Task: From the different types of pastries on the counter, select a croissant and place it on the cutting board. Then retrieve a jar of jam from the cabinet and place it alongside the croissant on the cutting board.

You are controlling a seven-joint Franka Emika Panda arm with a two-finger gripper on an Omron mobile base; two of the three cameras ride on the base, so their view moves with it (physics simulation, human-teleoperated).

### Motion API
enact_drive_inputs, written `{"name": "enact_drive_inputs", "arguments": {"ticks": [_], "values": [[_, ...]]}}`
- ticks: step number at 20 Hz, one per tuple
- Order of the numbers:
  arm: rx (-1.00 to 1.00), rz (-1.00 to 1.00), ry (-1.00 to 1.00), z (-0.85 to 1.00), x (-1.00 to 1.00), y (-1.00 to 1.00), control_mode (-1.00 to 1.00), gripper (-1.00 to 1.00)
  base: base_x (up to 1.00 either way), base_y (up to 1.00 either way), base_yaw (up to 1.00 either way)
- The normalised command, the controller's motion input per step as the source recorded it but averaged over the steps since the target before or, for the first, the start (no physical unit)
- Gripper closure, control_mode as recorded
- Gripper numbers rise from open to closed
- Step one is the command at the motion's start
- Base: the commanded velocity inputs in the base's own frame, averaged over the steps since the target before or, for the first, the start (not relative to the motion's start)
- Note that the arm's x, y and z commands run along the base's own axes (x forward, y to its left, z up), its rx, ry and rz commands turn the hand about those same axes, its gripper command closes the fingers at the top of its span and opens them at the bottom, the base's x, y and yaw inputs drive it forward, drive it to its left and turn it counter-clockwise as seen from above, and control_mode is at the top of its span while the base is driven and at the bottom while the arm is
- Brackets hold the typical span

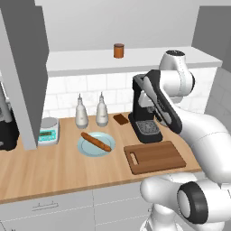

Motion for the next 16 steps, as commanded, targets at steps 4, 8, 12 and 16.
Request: {"name": "enact_drive_inputs", "arguments": {"ticks": [4,8,12,16], "values": [[0.00,0.02,0.00,0.00,-0.06,0.00,-1.00,-1.00,0.00,0.00,0.00],[0.00,0.00,0.00,0.00,-0.28,-0.02,-1.00,-1.00,0.00,0.00,0.00],[-0.02,0.00,-0.03,0.00,-0.09,-0.51,-1.00,-1.00,0.00,0.00,0.00],[-0.03,0.00,-0.05,0.07,-0.02,-0.77,-1.00,-1.00,0.00,0.00,0.00]]}}
